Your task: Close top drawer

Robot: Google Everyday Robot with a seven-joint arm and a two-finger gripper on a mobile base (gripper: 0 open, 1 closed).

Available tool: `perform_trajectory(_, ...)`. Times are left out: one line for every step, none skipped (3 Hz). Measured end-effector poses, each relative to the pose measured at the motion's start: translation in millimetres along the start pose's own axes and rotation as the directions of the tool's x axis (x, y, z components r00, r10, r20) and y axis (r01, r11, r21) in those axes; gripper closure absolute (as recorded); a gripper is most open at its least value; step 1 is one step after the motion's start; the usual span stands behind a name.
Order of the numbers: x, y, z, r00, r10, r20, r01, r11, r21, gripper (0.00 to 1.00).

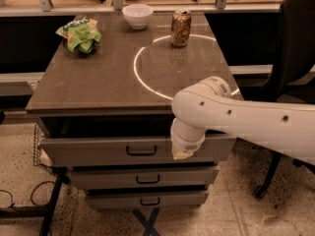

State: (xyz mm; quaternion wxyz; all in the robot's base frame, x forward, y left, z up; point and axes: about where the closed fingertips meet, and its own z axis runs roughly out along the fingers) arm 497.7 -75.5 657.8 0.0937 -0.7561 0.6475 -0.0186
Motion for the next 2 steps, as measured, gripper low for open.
perform_trajectory(8.0, -12.5, -4.4, 1.000, 0.013, 0.014, -0.013, 0.9998, 0.013, 1.00)
perform_trajectory(23.1, -14.1, -15.4, 0.999, 0.041, 0.028, -0.042, 0.9985, 0.036, 1.00)
